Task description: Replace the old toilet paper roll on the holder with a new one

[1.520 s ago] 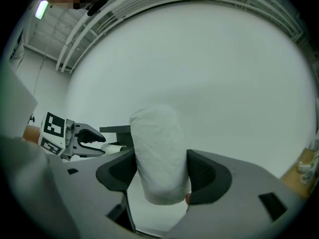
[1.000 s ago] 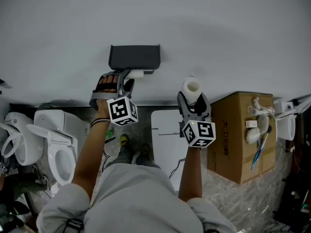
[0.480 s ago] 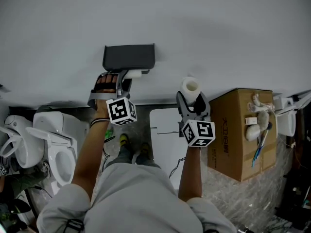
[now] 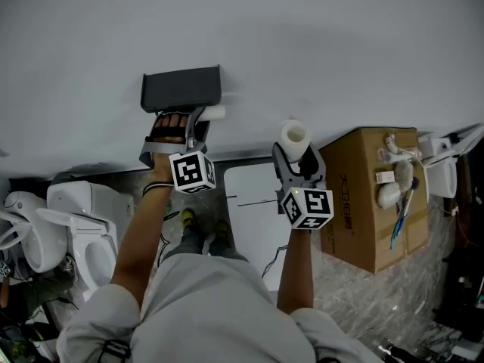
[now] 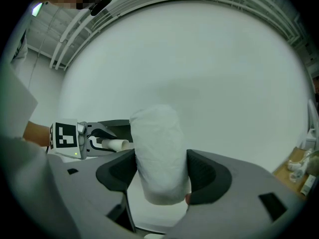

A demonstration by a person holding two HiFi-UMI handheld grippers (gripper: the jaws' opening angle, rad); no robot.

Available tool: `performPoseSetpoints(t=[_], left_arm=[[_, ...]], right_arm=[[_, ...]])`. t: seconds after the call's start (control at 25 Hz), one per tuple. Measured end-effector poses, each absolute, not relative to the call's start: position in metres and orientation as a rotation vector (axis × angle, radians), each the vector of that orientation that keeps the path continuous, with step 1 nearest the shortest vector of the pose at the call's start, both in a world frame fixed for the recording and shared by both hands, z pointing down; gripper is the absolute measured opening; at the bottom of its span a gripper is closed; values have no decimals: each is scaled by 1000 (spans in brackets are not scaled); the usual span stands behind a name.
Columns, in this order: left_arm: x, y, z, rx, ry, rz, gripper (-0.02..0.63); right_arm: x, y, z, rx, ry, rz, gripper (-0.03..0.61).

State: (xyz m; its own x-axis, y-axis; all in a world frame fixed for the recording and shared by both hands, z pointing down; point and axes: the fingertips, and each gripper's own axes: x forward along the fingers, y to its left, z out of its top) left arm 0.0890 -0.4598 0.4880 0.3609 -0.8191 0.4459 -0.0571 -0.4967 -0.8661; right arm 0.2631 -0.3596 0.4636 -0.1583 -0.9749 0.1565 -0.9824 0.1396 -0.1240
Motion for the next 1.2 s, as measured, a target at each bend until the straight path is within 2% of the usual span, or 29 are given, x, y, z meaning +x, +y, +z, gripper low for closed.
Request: performPoseSetpoints(t=[0.72, 1.04, 1.2], left_arm=[[211, -403, 481, -2035, 559, -938, 209], [185, -390, 466, -2347, 736, -812, 209], [152, -392, 446, -2548, 930, -642, 209]], right_arm=[[333, -302, 469, 2174, -2106, 292, 316], [322, -304, 467, 2070, -2070, 205, 316], [309, -312, 465, 2031, -2080, 170, 316]])
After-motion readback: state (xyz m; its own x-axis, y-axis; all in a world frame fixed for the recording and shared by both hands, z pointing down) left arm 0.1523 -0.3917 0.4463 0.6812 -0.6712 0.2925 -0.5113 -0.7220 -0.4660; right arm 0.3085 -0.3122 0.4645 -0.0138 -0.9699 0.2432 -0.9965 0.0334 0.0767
